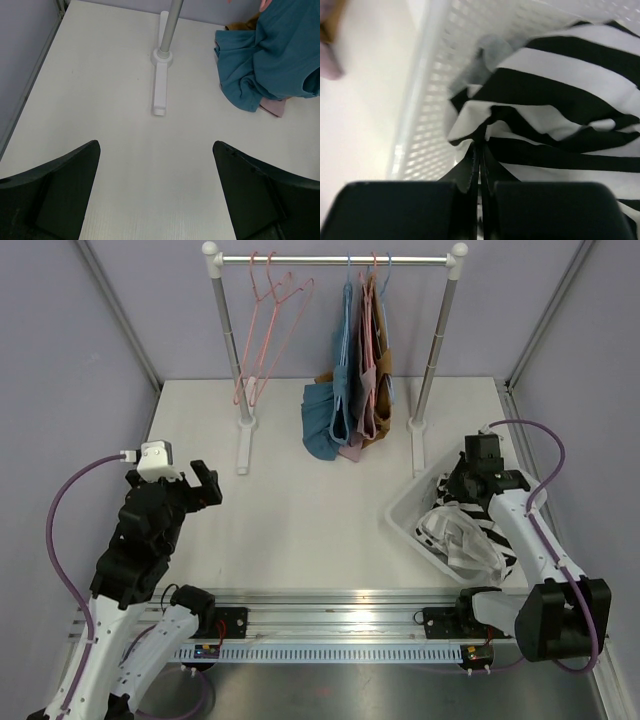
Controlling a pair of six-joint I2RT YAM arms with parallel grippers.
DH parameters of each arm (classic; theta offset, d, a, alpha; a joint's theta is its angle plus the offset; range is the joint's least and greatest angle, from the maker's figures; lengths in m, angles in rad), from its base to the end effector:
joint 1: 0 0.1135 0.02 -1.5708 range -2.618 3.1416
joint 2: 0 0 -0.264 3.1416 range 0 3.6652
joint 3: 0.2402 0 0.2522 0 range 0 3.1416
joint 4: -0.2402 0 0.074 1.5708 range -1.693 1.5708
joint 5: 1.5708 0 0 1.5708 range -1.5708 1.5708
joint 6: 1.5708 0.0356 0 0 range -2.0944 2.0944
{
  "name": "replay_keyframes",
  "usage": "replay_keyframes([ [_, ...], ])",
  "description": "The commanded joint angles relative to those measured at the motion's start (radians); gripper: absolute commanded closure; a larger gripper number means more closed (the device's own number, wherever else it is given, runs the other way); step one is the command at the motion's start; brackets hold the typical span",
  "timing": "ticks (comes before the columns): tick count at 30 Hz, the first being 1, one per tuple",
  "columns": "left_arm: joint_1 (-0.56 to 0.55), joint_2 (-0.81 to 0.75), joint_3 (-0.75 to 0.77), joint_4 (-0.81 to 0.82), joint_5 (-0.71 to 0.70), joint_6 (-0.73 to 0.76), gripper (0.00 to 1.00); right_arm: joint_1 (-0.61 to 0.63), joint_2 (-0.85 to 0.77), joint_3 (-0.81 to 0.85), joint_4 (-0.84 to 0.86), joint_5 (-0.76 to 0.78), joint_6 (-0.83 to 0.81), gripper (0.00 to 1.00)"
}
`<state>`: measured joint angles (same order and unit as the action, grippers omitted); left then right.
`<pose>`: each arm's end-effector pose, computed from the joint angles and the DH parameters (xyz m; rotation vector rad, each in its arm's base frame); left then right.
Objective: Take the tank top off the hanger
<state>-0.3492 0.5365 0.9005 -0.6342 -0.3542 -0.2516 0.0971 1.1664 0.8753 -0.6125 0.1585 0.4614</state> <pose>0.1021 -0.0240 0.3630 -0.1577 1.8181 -0.0979 0.2350 0.0172 0.2576 0.5119 2.4054 0.0471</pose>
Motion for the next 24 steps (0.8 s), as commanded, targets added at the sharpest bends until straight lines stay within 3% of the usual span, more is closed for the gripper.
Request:
replay_keyframes([
  [1, 0.003, -0.029, -0.005, 0.061, -0.048, -0.005, 0.01, -0.016, -0.03, 0.143, 0.089, -0.155, 0.057, 1.0],
  [7, 0.004, -0.038, -0.008, 0.062, -0.046, -0.003, 0.01, -0.016, -0.041, 0.405, -0.027, -0.025, -0.004, 1.0],
  [12, 0.006, -0.033, -0.008, 0.062, -0.031, 0.008, 0.01, -0.016, 0.019, 0.487, -0.05, 0.058, -0.046, 1.0],
  [15, 0.006, -0.024, -0.005, 0.057, -0.022, 0.009, 0.01, -0.017, 0.007, 0.397, -0.023, 0.073, -0.032, 1.0],
  [19, 0.006, -0.023, -0.009, 0.059, -0.011, 0.014, 0.01, -0.019, -0.069, 0.135, 0.063, 0.111, 0.02, 1.0],
  [24, 0.006, -0.015, -0.005, 0.061, 0.004, 0.009, 0.01, -0.049, -0.151, 0.021, 0.066, 0.216, 0.028, 1.0],
])
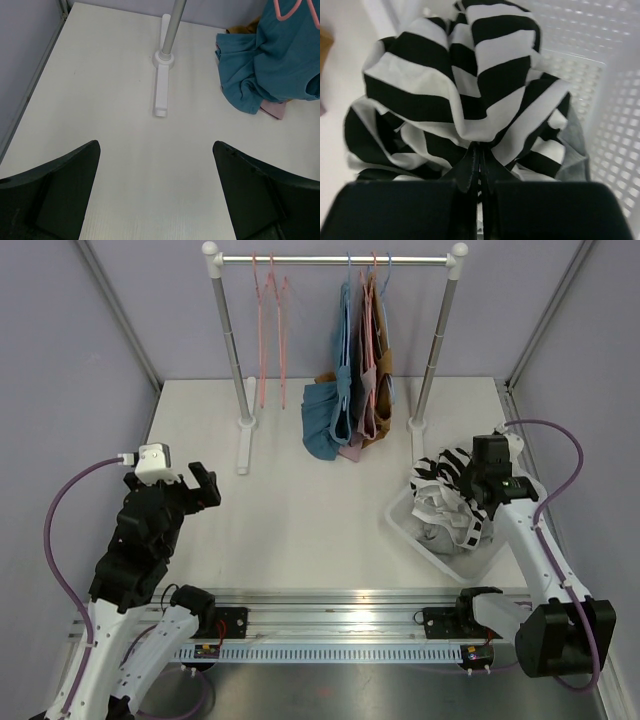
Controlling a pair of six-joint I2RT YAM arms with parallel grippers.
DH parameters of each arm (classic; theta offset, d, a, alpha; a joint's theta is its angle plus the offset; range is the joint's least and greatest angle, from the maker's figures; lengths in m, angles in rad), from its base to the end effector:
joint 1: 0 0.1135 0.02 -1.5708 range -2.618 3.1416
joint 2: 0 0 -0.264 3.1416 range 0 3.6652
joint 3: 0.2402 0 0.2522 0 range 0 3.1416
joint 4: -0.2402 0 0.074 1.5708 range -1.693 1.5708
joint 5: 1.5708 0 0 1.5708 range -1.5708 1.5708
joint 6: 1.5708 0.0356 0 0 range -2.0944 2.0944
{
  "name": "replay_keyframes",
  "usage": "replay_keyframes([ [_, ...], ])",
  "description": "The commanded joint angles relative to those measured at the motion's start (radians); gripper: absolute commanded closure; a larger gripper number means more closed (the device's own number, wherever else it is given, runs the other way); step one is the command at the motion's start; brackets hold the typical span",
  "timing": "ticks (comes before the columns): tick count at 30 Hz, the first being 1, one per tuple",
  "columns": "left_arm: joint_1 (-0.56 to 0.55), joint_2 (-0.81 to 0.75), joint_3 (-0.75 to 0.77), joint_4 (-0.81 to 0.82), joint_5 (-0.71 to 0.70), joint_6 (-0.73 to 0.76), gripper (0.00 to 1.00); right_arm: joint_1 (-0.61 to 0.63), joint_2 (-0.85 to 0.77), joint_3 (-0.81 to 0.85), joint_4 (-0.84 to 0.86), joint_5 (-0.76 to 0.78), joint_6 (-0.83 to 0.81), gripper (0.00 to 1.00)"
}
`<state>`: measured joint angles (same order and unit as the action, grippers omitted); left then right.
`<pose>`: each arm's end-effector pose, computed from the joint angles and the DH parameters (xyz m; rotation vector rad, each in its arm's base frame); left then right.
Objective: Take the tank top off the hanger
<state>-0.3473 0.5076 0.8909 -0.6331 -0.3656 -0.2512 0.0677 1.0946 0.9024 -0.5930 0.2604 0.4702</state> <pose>0.0964 -0.0214 0.3626 -0.1705 1.7967 -0.0936 0.2277 0.0062 0.2836 0.5870 2.2477 -0.0374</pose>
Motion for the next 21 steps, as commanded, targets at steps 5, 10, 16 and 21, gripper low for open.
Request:
replay_keyframes([
  [5, 0.004, 0.0, 0.002, 0.058, -0.002, 0.006, 0.01, -0.06, -0.009, -0.049, 0.082, 0.139, -0.007, 1.0],
  [10, 0.004, -0.011, -0.001, 0.059, -0.021, 0.003, 0.01, -0.059, 0.186, -0.071, 0.13, 0.039, 0.002, 1.0],
  [16, 0.004, -0.007, -0.003, 0.062, -0.029, 0.0, 0.01, -0.059, 0.096, -0.134, 0.148, 0.095, 0.061, 1.0],
  [21, 0.005, -0.004, -0.01, 0.064, -0.068, -0.008, 0.01, -0.059, 0.002, 0.028, -0.008, 0.203, 0.012, 0.38],
])
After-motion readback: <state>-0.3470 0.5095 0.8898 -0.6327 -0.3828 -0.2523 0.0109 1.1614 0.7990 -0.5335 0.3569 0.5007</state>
